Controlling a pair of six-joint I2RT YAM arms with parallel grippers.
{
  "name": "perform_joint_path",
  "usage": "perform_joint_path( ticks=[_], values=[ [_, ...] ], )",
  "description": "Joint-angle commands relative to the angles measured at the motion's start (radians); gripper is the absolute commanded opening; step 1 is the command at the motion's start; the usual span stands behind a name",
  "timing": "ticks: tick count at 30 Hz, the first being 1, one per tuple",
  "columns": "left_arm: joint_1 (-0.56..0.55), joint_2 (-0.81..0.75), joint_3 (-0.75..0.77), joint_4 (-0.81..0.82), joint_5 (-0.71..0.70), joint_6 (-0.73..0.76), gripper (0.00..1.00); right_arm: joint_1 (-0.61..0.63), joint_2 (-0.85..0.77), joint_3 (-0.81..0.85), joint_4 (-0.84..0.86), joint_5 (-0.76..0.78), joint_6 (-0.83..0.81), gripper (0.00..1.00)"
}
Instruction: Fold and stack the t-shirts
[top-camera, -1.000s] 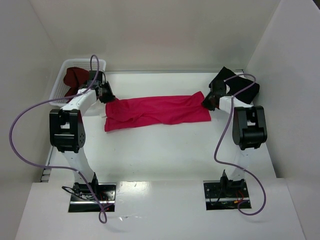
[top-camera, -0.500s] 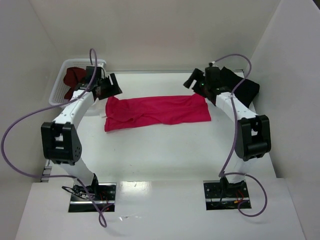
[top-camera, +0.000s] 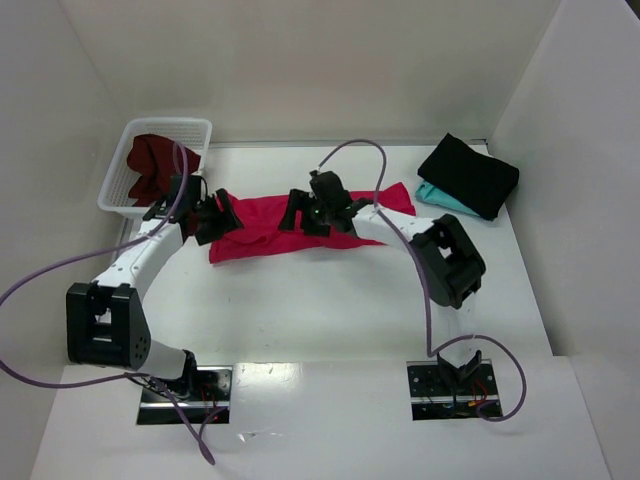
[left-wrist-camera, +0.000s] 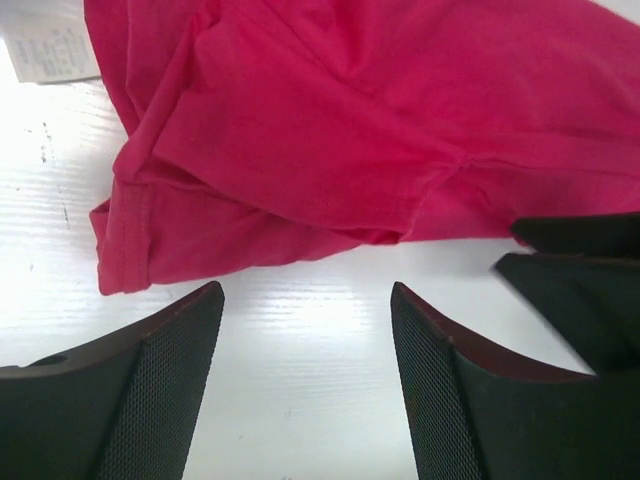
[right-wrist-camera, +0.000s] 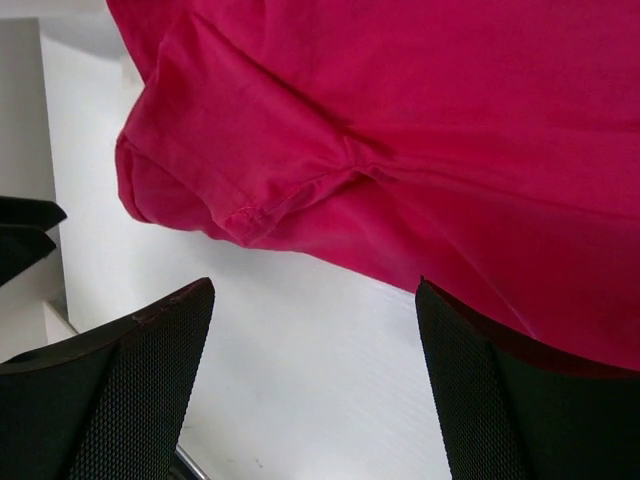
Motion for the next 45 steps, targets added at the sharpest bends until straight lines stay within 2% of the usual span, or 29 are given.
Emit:
perform_joint_path(
  ticks=[1,4,11,26,30,32,38,43,45],
  values=[
    [0.025,0.031,-0.009,0.052,-0.004,-0.046,0.75,0.011,0.042,0.087,0.02,-0.025,0.042,0.87],
    [0.057,0.077,-0.02,0.098,0.033,-0.055,0.73,0.029,0.087,0.118,0.033,-0.036,0.065,0.84],
    [0.067,0.177,0.021,0.109,0.003,-0.037,0.7,0.04,0.153,0.216,0.014,-0.045,0.085,0.78],
    [0.128,0.249,0.041,0.163,0.013,-0.028,0.68,0.112,0.242,0.281,-0.066,-0.042,0.116,0.77],
    [0.128,0.258,0.041,0.175,0.022,-0.028,0.66,0.112,0.242,0.261,-0.032,-0.042,0.125,0.69],
    [0.128,0.259,0.05,0.175,0.033,-0.028,0.64,0.112,0.233,0.248,-0.013,-0.042,0.134,0.59],
    [0.128,0.268,0.051,0.184,0.033,-0.028,0.6,0.112,0.233,0.248,-0.001,-0.019,0.134,0.46],
    [0.128,0.279,0.051,0.184,0.033,-0.028,0.53,0.112,0.256,0.27,-0.001,0.001,0.125,0.43],
    [0.128,0.279,0.051,0.184,0.033,-0.028,0.47,0.112,0.266,0.293,-0.012,0.001,0.125,0.35]
  ],
)
